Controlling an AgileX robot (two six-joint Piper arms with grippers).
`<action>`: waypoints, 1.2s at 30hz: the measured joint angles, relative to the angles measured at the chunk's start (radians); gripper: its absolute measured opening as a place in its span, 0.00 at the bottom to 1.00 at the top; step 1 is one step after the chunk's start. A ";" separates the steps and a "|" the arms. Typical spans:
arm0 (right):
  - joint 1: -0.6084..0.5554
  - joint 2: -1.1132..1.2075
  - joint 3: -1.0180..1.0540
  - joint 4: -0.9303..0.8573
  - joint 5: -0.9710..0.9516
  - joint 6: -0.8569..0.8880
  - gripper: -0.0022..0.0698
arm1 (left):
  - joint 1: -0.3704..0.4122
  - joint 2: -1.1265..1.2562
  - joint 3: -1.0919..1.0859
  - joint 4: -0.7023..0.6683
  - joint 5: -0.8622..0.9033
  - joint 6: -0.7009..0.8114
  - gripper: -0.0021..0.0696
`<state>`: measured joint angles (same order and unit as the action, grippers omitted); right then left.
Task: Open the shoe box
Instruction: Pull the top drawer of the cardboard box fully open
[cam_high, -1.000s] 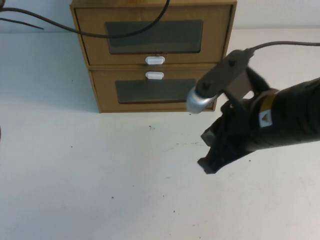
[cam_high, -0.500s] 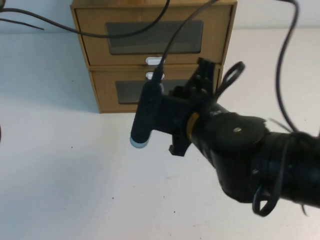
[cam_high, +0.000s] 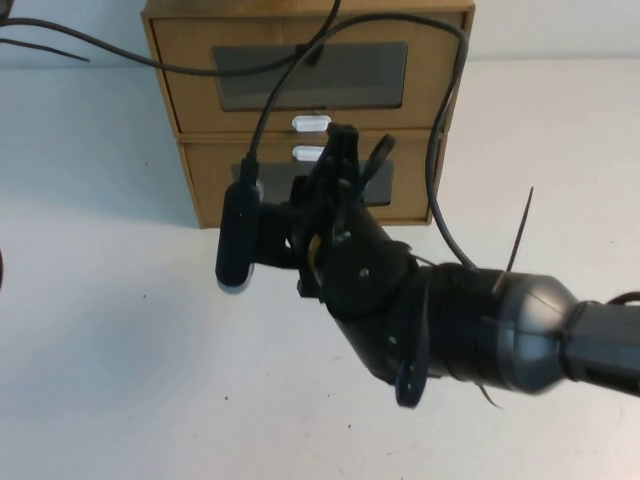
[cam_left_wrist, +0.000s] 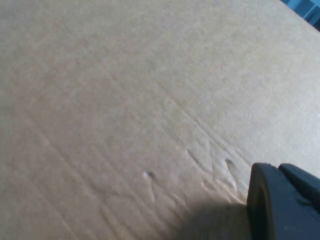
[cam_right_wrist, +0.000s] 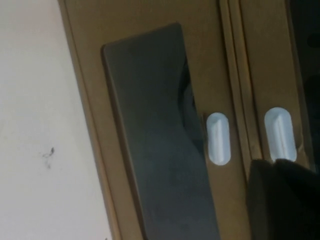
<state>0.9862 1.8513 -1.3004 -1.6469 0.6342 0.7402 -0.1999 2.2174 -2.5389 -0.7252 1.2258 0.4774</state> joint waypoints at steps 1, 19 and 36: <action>-0.005 0.009 -0.016 0.000 0.000 -0.002 0.02 | 0.000 0.000 0.000 0.000 0.000 -0.004 0.02; -0.131 0.024 -0.114 -0.005 -0.086 -0.004 0.40 | 0.000 0.000 0.000 0.000 -0.006 -0.190 0.02; -0.160 0.067 -0.121 -0.014 -0.219 -0.022 0.49 | 0.000 0.000 0.000 -0.003 -0.007 -0.224 0.02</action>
<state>0.8264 1.9183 -1.4212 -1.6610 0.4153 0.7178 -0.1999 2.2174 -2.5389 -0.7287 1.2186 0.2539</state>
